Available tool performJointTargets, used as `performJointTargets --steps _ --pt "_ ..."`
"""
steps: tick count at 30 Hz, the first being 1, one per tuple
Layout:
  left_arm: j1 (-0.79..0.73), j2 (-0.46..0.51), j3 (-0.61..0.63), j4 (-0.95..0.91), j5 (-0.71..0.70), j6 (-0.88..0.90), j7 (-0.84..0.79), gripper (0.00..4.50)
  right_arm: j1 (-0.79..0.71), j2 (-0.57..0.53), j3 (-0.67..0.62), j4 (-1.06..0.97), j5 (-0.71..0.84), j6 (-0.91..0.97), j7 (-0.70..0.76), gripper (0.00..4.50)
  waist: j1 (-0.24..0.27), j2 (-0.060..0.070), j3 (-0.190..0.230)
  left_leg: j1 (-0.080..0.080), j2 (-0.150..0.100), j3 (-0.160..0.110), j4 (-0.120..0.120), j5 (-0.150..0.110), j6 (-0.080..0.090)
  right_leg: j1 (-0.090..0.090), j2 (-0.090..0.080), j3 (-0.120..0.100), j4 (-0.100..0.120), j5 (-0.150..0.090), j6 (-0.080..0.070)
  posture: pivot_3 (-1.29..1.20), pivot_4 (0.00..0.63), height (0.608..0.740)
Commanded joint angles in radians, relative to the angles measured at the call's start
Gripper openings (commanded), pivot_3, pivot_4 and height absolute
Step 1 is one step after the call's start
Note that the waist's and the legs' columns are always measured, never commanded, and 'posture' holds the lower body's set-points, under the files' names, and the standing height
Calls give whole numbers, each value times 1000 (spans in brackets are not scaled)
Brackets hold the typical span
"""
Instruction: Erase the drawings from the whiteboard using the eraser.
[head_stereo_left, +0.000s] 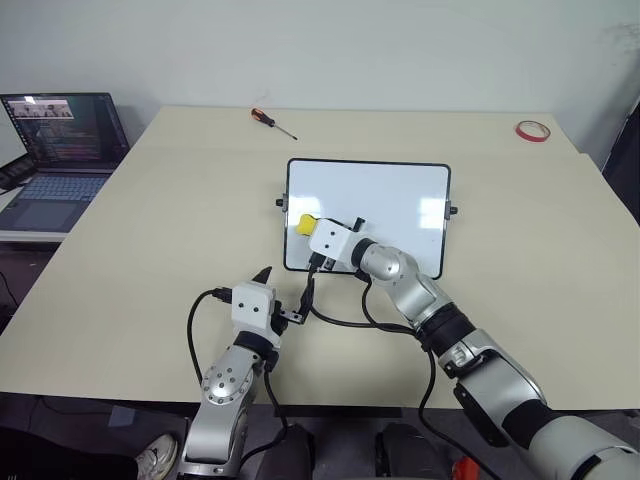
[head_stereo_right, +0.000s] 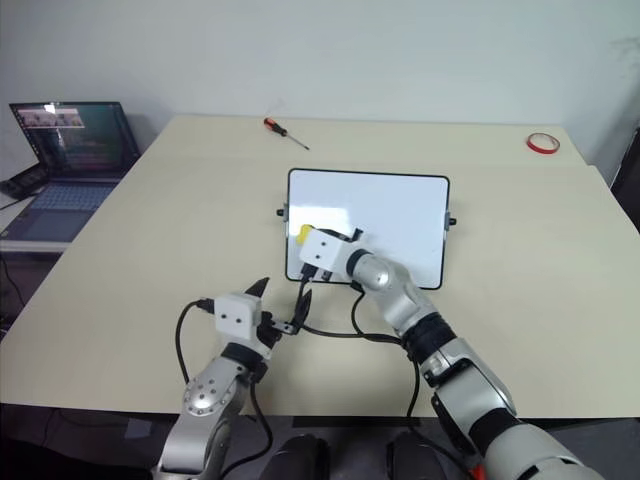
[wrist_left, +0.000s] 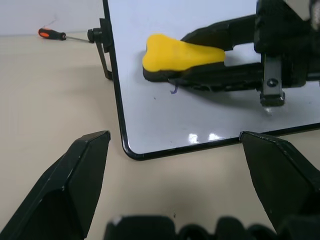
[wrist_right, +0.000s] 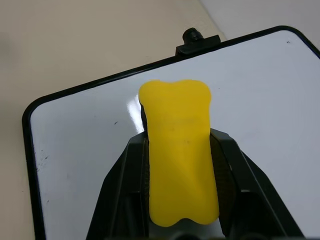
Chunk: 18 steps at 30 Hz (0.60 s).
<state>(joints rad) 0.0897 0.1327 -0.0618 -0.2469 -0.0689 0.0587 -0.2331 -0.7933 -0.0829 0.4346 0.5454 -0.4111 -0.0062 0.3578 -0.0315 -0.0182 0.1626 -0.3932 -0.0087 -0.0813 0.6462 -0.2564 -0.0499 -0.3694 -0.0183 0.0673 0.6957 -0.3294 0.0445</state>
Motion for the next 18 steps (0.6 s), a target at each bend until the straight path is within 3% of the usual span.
performJointTargets --steps 1,9,18 --pt "-9 6 0 -31 -4 -7 -7 4500 22 -32 41 -25 -28 -30 47 1269 -1 0 0 0 0 0 0 0 0 0 0 0 0 0 0 0 150 740" --pt "-5 6 0 -31 -1 -7 -1 4500 46 -79 43 -34 -28 -27 83 1269 -1 0 0 0 0 0 0 0 0 0 0 0 0 0 0 0 150 740" --pt "-15 0 -8 -21 -3 -7 -3 4500 34 -93 -18 -24 -16 49 22 1269 4 0 0 0 0 -1 0 0 0 1 0 -1 0 0 0 0 150 740"
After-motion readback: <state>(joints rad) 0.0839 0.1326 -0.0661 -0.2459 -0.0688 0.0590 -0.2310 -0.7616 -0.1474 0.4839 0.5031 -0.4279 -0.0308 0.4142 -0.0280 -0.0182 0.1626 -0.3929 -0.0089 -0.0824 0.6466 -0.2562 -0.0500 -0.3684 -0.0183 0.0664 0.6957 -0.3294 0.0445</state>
